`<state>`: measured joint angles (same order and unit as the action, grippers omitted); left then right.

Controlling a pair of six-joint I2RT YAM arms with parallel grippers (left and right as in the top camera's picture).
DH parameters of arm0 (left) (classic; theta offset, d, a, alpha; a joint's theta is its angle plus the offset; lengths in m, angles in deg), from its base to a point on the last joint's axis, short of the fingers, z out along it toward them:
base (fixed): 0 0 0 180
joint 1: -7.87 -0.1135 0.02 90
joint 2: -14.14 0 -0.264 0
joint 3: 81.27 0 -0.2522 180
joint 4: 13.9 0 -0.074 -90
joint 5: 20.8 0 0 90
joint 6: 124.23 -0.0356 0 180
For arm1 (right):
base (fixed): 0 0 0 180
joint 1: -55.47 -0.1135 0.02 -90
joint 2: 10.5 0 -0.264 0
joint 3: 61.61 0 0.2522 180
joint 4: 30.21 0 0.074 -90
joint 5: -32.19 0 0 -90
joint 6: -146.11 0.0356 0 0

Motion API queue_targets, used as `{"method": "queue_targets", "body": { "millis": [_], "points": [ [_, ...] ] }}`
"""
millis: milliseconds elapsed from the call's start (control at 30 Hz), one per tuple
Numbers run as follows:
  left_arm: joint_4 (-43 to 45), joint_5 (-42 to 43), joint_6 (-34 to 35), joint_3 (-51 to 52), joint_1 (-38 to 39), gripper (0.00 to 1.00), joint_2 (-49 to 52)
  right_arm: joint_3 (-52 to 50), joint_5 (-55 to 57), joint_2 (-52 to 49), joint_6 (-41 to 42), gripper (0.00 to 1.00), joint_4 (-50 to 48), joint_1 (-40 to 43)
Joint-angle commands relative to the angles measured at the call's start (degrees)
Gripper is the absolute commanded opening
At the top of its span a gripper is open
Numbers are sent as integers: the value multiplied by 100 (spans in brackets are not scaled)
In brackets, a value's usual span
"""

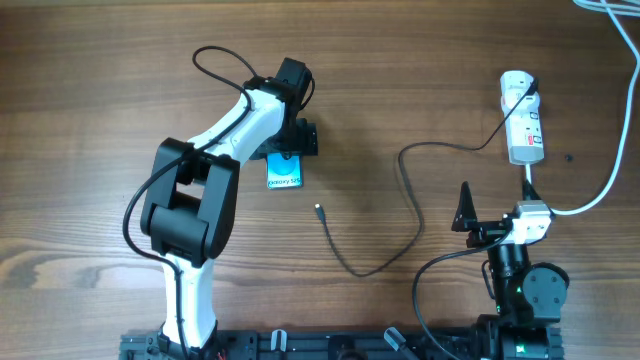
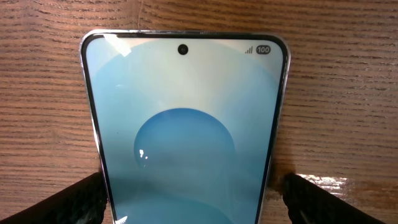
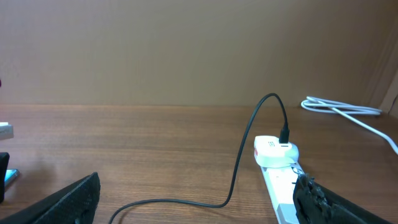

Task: Plug charger to phone and switch on socket
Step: 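Carry the phone right and hold it upright near the cable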

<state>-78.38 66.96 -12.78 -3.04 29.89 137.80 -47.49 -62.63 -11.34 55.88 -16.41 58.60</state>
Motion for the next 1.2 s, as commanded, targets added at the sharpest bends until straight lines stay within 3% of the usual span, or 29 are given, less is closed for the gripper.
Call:
{"method": "queue_targets", "body": {
  "millis": [0,967,1167],
  "points": [
    [-70,-146,-136,382,-13,100,623,-7,74,42,59,100,-15,-26],
    [-116,-431,-177,380,-17,99,623,-7,74,42,59,100,-15,-26],
    [-140,-431,-175,380,-17,80,623,-7,72,42,59,100,-15,-26]
  ]
}}
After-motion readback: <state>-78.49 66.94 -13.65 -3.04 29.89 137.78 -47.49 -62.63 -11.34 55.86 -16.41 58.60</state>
